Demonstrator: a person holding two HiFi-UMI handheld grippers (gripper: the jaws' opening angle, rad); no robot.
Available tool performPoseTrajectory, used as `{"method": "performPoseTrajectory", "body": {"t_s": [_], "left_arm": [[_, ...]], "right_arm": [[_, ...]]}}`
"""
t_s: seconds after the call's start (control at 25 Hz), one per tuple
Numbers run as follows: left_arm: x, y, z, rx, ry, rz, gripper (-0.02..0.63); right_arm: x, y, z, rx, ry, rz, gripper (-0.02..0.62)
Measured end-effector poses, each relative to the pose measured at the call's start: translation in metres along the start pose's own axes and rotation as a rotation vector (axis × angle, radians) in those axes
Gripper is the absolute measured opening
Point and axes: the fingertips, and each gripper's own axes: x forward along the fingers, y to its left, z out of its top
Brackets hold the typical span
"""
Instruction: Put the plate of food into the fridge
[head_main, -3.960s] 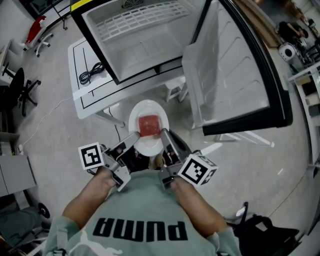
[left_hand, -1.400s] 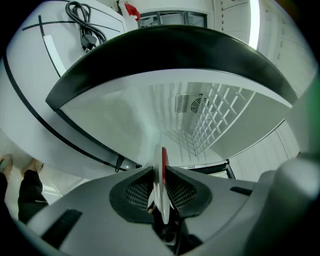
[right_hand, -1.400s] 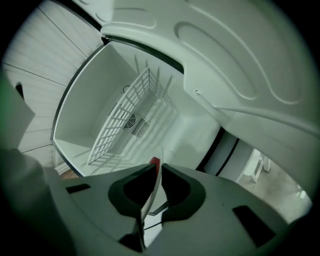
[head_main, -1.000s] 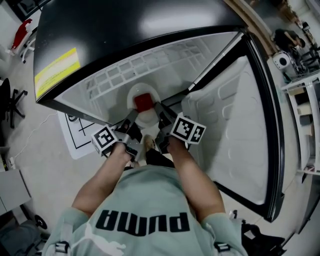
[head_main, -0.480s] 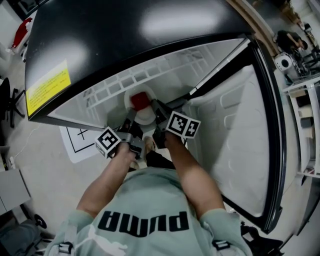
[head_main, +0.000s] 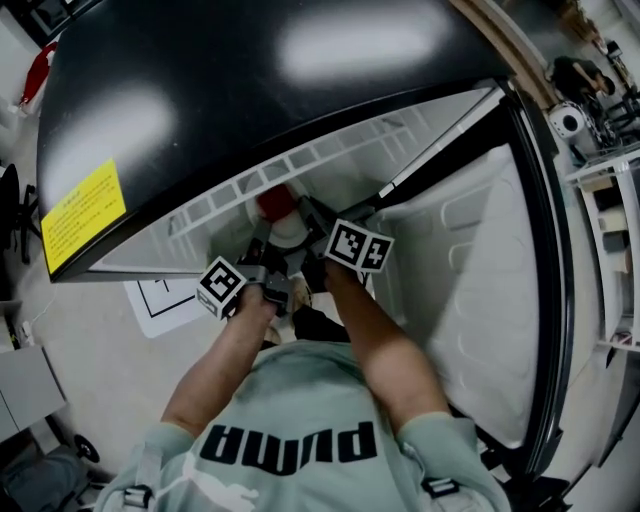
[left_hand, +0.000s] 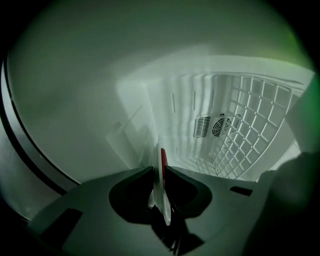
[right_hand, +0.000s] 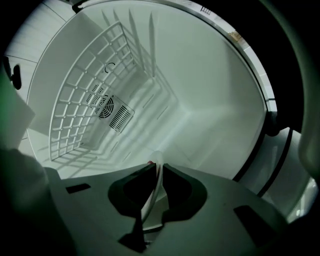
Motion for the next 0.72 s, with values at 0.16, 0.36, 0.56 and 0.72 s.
{"method": "performPoseTrajectory", "body": {"t_s": [0.16,0.36,0.56,0.72], "left_arm": [[0.005,-0.001,0.002,0.001,-0.026,0.002,0.074],[0.009,-0.004,0.004,0.005,-0.037,0.014,0.074],[0.007,0.002,0.003,0.01,-0.039,0.089,0.075],[0.003,0.008,0.0,0.011,-0.022,0.17,0.075]], "right_arm": [[0.005,-0.003,0.003,-0.006,-0.007,0.002,0.037],[0.008,-0.001,0.006,-0.049,-0.008,-0.013,0.038],[0.01,-0.01,-0.003,-0.109,0.012,-0.076,0.038],[0.012,-0.007,-0.008,-0.165,0.031,-0.113,0.038]]}}
